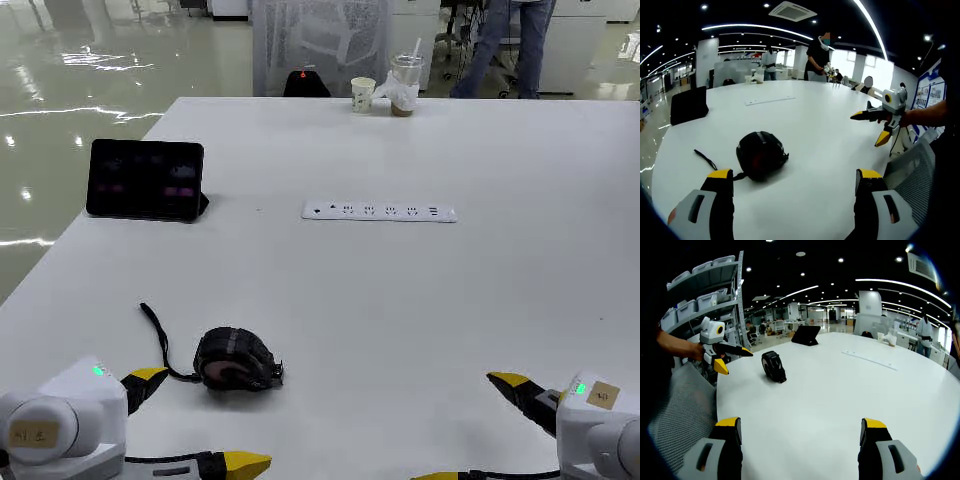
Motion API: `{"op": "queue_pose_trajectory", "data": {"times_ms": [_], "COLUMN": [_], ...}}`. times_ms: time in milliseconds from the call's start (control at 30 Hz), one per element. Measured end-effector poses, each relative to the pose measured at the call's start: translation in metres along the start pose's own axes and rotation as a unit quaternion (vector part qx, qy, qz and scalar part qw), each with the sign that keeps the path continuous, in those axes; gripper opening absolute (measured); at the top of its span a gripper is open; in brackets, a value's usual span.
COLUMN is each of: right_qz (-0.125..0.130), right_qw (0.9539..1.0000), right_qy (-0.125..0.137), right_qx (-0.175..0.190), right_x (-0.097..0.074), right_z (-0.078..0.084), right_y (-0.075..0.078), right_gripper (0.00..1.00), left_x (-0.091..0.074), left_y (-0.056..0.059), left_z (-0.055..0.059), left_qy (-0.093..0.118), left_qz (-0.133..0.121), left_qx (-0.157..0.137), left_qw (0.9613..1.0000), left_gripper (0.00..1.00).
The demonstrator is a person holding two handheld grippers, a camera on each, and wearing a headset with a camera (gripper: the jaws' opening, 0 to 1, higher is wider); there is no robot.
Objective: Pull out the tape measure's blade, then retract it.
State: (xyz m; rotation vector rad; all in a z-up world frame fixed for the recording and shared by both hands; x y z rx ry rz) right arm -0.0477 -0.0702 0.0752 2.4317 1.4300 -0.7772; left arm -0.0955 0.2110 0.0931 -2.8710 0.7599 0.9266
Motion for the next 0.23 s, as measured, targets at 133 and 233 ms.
{"op": "queue_pose_trajectory", "data": {"times_ms": [133, 233], "right_qz": [0.0, -0.001], "right_qw": [1.0, 1.0], "right_qy": [0.001, 0.001], "right_qx": [0.0, 0.0], "right_x": [-0.0001, -0.0002], "right_z": [-0.0005, -0.0004], "right_y": [0.0003, 0.0007], "right_gripper": [0.99, 0.99], "left_x": [0.0, -0.0002], "left_y": [-0.0006, -0.0012], "left_z": [-0.001, -0.0014], "left_qy": [0.001, 0.001], "left_qz": [0.0, -0.001], "left_qx": [0.004, 0.008], "left_qw": [1.0, 1.0], "left_gripper": [0.99, 0.99]}}
Point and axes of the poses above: the centre of the closed fingertips' face, and the gripper's own axes: x roughly forward along the fingers, y roughly to its right, z roughly out of its underside, the point moved 5 cm from there along -x, roughly backward along the fingers, and after that the axes turned 4 degrees about -y, right-handed, at the moved point
